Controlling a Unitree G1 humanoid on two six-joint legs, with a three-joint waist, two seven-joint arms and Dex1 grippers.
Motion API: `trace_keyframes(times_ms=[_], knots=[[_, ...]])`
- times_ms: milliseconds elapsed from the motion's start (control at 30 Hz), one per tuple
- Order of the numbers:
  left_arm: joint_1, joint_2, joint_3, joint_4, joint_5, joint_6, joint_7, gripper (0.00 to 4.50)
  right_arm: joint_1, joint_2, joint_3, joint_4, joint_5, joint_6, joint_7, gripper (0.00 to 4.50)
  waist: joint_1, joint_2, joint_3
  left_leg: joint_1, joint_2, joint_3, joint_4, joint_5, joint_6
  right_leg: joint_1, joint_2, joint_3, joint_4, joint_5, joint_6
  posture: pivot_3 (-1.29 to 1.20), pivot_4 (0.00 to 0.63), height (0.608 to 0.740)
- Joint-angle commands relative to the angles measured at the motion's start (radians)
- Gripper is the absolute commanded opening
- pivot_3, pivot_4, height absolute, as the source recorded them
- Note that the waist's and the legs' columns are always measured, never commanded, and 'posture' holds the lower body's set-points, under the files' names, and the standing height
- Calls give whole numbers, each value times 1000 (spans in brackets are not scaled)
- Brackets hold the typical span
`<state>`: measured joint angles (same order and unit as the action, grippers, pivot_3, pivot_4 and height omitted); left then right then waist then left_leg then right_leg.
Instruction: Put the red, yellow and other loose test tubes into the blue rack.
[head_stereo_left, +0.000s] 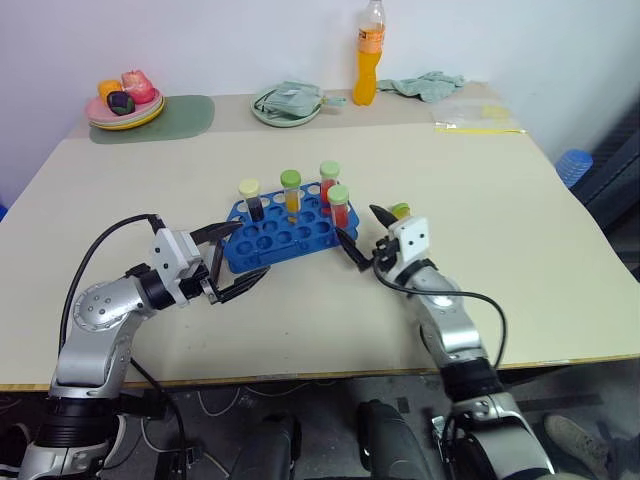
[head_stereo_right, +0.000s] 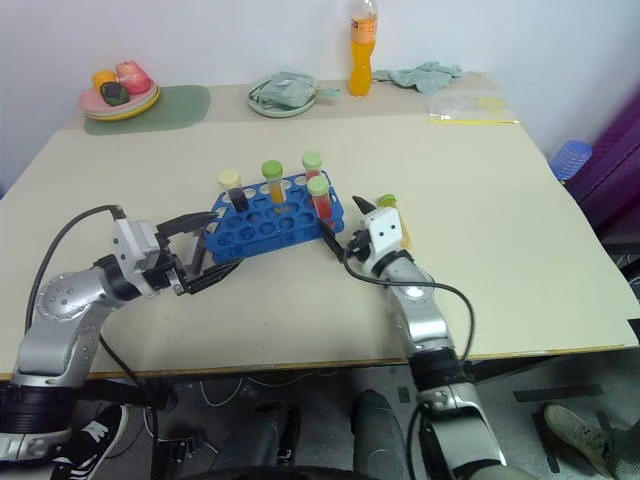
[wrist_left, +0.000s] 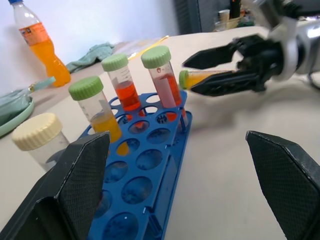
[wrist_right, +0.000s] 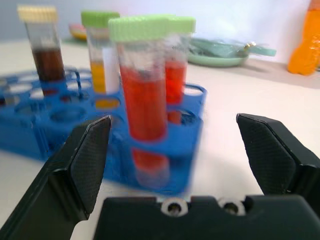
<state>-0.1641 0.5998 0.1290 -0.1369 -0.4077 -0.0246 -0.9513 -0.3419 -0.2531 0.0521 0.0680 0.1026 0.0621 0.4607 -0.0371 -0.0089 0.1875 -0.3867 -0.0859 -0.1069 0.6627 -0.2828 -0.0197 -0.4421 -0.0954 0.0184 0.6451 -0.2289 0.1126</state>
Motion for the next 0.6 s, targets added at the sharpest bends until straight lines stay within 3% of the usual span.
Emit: trace_keyframes(times_ms=[33,133,267,400,600], knots=[[-16,-9,-5,-15,6,-16,10,4500,19,-68,-49,-193,43,182,8,4431,-1,0,0,0,0,0,0,0,0,0,0,0,0,0,0,0,150,740],[-30,-15,-15,-6,11,-19,1,4500,-67,-131,-138,-284,133,517,-33,4431,-3,0,0,0,0,0,0,0,0,0,0,0,0,0,0,0,150,740],[-55,-28,-32,18,15,-27,-2,4500,-238,-206,-182,-259,170,791,-60,4431,0,0,0,0,0,0,0,0,0,0,0,0,0,0,0,0,150,740],[-83,-44,-56,5,25,-9,17,4500,-456,-330,-93,-53,179,1184,-7,4431,2,0,0,-1,0,1,0,0,1,0,-1,0,-1,0,0,0,150,740],[-103,-50,-69,-4,29,3,36,4500,-708,-390,75,205,202,1410,102,4431,11,0,0,-3,0,1,0,-1,2,-1,-2,-1,-5,0,0,0,150,740]])
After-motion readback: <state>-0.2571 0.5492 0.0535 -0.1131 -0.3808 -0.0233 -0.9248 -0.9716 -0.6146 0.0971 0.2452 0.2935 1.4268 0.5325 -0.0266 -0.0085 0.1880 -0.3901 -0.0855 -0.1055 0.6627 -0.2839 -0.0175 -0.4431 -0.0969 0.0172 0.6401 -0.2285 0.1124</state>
